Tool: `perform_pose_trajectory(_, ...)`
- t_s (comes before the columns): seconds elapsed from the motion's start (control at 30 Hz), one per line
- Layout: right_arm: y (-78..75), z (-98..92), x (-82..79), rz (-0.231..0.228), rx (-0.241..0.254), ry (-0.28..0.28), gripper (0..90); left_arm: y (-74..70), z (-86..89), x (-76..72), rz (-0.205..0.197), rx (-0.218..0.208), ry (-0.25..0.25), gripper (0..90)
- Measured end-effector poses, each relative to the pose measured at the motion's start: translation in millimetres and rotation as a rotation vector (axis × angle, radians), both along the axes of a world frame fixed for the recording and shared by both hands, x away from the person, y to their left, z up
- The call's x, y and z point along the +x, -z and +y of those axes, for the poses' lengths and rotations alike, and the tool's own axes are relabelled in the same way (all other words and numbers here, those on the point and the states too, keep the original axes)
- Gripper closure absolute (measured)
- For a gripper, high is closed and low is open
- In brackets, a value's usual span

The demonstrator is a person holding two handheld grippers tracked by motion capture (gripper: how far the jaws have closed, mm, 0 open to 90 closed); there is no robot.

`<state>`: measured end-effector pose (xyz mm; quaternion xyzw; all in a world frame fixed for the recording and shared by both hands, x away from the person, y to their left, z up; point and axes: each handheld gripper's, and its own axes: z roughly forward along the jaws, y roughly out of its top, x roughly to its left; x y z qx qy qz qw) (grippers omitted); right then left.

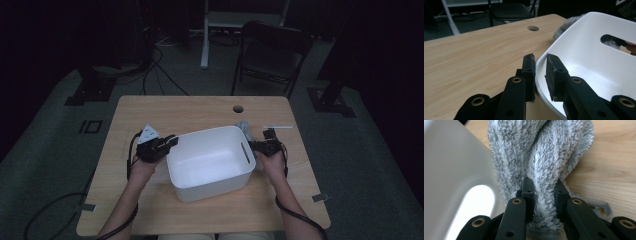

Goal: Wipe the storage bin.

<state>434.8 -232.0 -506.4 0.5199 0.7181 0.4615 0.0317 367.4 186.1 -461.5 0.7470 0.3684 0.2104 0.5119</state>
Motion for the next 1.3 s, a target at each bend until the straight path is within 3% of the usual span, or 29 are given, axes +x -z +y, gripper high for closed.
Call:
perform_pose_trajectory(0.1, -8.8, -8.7, -8.0, -0.022, 0.017, 0.01, 77.1, -1.7, -0.2, 0.5, 0.01, 0.011, 0.003, 77.6)
perform_pose_trajectory(0.13, -12.7, -12.6, -11.6, -0.03, 0.027, 0.013, 77.1, -2.4, 1.6, 1.4, 0.024, -0.007, 0.009, 77.3)
perform_pose_trajectory(0.17, -19.5, -18.5, -18.3, -0.046, 0.035, 0.024, 77.1, -3.3, 4.1, 1.8, 0.026, -0.025, -0.004, 73.1)
perform_pose_trajectory(0.33, -32.5, -30.3, -32.3, -0.087, 0.063, 0.032, 77.1, -9.4, 9.6, 5.0, 0.041, -0.036, -0.004, 57.8)
perform_pose_trajectory(0.37, -36.2, -35.4, -37.7, -0.102, 0.078, 0.037, 77.1, -15.8, 14.7, 6.8, 0.034, -0.07, 0.005, 51.1)
perform_pose_trajectory(0.4, -36.2, -35.4, -37.7, -0.102, 0.078, 0.037, 77.1, -15.8, 14.7, 6.8, 0.034, -0.07, 0.005, 49.9)
perform_pose_trajectory(0.43, -39.3, -40.3, -43.4, -0.113, 0.083, 0.043, 77.1, -22.1, 21.4, 12.0, 0.04, -0.094, 0.026, 46.0)
perform_pose_trajectory(0.57, -40.1, -47.4, -52.2, -0.12, 0.088, 0.05, 76.9, -27.6, 27.6, 23.4, 0.056, -0.097, 0.08, 34.0)
perform_pose_trajectory(0.67, -39.2, -50.4, -55.3, -0.119, 0.093, 0.051, 76.9, -28.1, 27.7, 28.1, 0.064, -0.076, 0.118, 33.5)
perform_pose_trajectory(0.7, -38.1, -52.8, -58.3, -0.118, 0.09, 0.051, 76.8, -27.7, 25.9, 31.0, 0.054, -0.046, 0.14, 33.6)
perform_pose_trajectory(0.83, -34.7, -58.9, -63.8, -0.116, 0.111, 0.063, 76.8, -27.9, 20.5, 34.9, 0.025, -0.013, 0.186, 35.0)
perform_pose_trajectory(0.97, -33.0, -59.8, -67.1, -0.115, 0.108, 0.062, 76.7, -27.2, 16.7, 40.1, 0.029, 0.013, 0.221, 36.5)
perform_pose_trajectory(1.03, -32.9, -60.2, -69.9, -0.118, 0.101, 0.059, 76.7, -24.9, 15.7, 44.5, 0.043, 0.03, 0.233, 42.1)
perform_pose_trajectory(1.3, -31.9, -62.8, -75.0, -0.122, 0.107, 0.062, 76.6, -18.3, 10.1, 50.0, 0.09, 0.018, 0.297, 51.3)
